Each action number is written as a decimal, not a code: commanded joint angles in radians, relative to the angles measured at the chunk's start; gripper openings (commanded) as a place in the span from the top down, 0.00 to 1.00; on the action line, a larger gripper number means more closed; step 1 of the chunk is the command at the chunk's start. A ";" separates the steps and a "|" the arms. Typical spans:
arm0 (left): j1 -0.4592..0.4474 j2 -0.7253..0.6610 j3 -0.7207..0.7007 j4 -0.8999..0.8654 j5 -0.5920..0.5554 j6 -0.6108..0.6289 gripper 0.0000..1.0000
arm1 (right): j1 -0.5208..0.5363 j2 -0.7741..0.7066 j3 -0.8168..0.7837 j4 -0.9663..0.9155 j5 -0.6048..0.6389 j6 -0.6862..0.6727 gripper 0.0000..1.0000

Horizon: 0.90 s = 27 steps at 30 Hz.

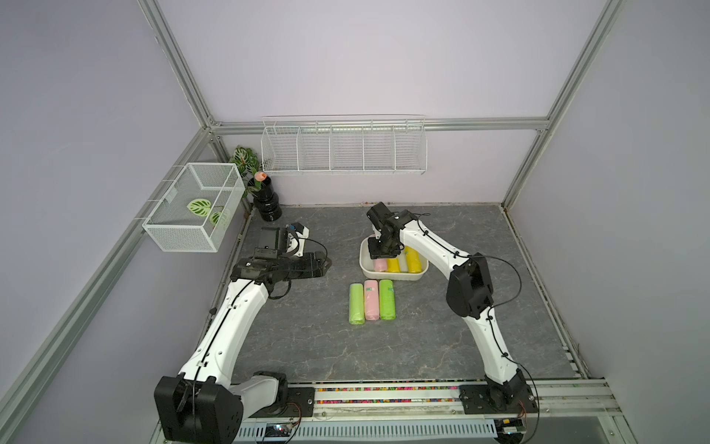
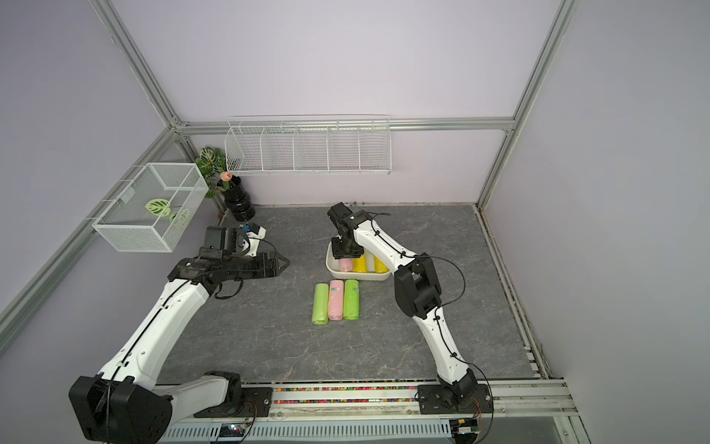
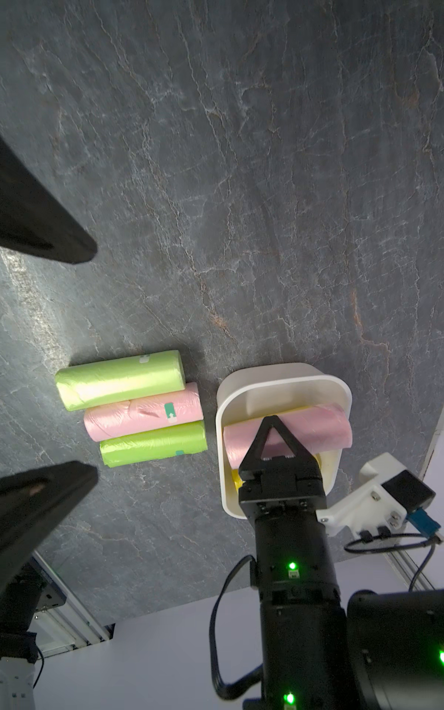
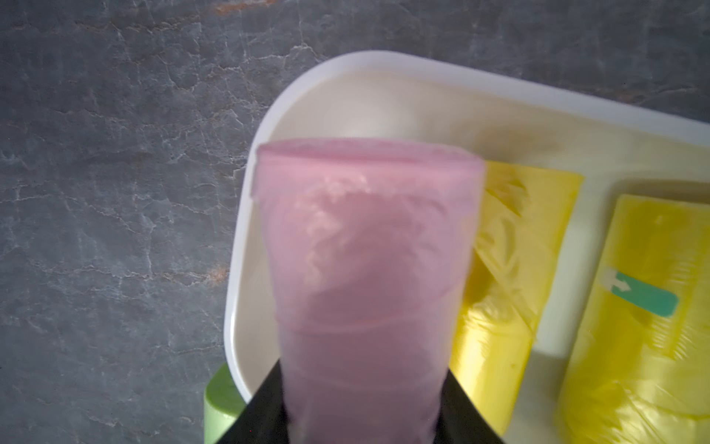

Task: Put the roll of trash bags into the storage box
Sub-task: Place the roll of trash bags in the storage box.

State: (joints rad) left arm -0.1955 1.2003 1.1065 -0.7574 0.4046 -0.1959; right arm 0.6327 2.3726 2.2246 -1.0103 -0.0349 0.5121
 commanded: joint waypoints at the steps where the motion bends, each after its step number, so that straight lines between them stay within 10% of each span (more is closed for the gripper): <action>1: 0.006 -0.004 -0.011 0.009 -0.006 0.023 0.13 | 0.004 0.038 0.043 0.021 -0.016 0.033 0.81; 27: 0.007 0.006 -0.010 0.007 -0.016 0.022 0.13 | -0.023 -0.087 -0.307 0.046 0.155 0.028 0.74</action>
State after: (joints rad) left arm -0.1951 1.2011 1.1065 -0.7574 0.3969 -0.1925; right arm 0.6189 2.2921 1.9106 -0.9257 0.0780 0.5568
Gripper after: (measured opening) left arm 0.869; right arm 0.462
